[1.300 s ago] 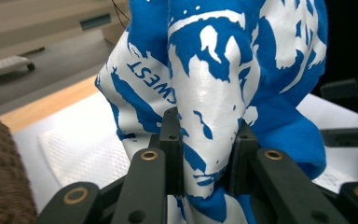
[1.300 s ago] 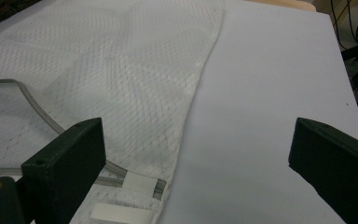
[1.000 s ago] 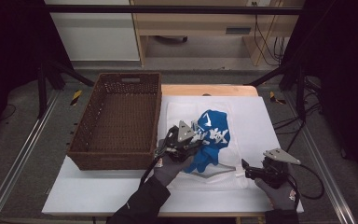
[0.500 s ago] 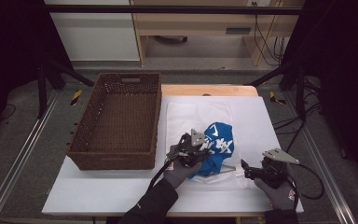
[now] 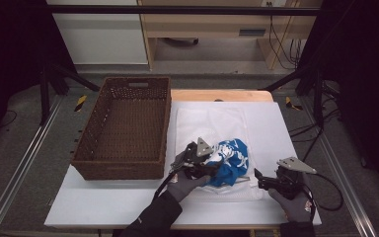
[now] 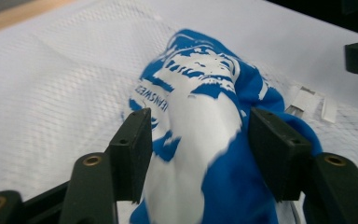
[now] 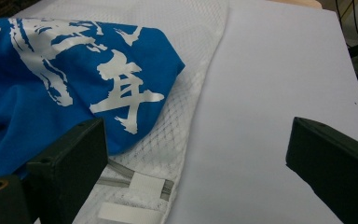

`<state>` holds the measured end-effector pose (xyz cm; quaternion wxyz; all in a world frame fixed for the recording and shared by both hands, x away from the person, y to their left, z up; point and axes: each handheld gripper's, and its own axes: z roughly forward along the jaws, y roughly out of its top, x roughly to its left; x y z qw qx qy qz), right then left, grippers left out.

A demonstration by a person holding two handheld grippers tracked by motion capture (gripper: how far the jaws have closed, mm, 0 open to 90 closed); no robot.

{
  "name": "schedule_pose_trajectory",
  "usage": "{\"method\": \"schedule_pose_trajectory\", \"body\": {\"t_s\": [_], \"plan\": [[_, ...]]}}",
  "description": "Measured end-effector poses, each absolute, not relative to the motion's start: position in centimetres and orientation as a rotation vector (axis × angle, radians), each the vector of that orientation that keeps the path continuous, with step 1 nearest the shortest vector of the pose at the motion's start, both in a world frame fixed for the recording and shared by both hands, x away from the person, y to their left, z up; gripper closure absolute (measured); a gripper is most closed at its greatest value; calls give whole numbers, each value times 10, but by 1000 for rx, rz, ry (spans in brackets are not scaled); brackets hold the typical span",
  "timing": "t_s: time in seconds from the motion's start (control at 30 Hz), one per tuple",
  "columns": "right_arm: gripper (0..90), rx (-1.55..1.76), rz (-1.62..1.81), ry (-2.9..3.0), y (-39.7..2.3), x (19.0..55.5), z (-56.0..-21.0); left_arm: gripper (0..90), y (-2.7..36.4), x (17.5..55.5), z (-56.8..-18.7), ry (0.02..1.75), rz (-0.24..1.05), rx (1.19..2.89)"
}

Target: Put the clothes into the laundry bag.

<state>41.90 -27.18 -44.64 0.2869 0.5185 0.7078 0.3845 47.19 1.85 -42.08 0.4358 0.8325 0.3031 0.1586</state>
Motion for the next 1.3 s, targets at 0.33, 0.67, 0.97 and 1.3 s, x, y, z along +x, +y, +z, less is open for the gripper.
{"method": "schedule_pose_trajectory", "body": {"t_s": [0.33, 0.67, 0.97, 1.3], "plan": [[57, 1302, 1081, 1937, -247, 418, -436, 574, 71, 440, -417, 770, 463, 2063], [41, 1232, 1112, 1995, -203, 431, -430, 898, 88, 419, -457, 831, 464, 2127], [11, 1243, 1129, 2006, -157, 455, -436, 899, 84, 419, -477, 839, 455, 2165], [21, 1282, 969, 2129, -137, 483, -472, 897, 85, 420, -484, 851, 453, 2173]]}}
